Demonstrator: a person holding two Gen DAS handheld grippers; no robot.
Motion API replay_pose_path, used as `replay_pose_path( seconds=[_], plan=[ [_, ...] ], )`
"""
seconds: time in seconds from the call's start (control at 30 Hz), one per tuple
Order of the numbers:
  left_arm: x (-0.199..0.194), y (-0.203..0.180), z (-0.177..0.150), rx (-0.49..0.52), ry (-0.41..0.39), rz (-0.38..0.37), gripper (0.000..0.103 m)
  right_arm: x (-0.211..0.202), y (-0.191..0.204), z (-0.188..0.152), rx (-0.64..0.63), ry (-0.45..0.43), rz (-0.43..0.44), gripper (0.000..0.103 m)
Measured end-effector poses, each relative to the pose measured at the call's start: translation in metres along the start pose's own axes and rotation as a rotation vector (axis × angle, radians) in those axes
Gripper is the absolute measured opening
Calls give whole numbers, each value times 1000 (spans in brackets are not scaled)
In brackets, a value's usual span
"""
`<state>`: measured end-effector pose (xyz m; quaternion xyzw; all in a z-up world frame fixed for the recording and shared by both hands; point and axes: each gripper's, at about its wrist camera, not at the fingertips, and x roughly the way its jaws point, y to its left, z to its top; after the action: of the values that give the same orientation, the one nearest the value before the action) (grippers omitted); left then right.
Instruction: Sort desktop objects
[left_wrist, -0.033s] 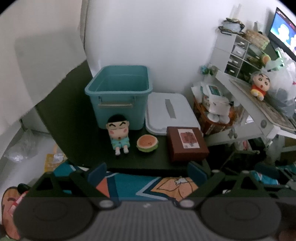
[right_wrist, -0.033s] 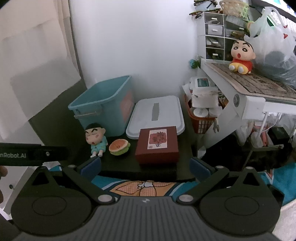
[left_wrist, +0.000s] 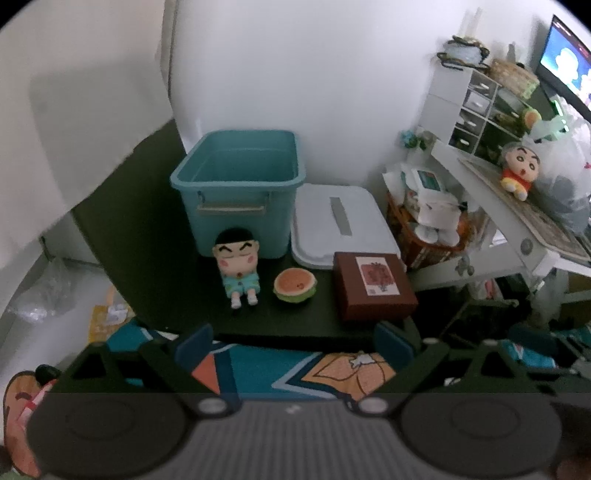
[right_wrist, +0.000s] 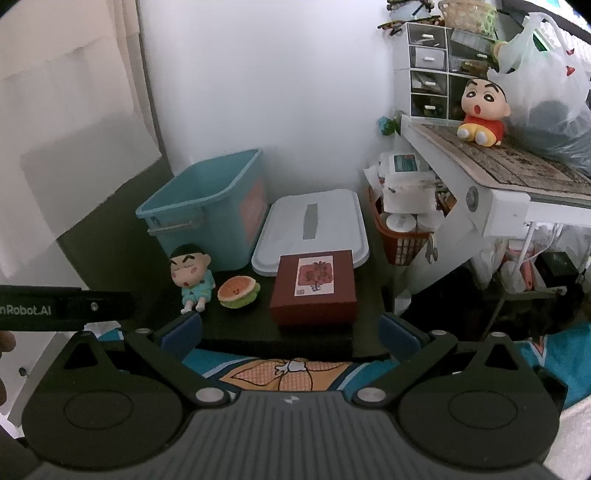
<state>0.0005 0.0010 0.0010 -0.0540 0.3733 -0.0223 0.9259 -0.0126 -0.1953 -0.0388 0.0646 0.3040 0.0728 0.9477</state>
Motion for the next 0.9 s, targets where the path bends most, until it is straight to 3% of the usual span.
replay_pose_path(
  seconds=[0.63,0.9],
  plan=[
    [-1,9,13,9,9,-3,96,-2,3,-1,-22,24,-36,103],
    [2,5,17,5,8,-17,96,-11,6,2,-31,-6,-39,103]
  ],
)
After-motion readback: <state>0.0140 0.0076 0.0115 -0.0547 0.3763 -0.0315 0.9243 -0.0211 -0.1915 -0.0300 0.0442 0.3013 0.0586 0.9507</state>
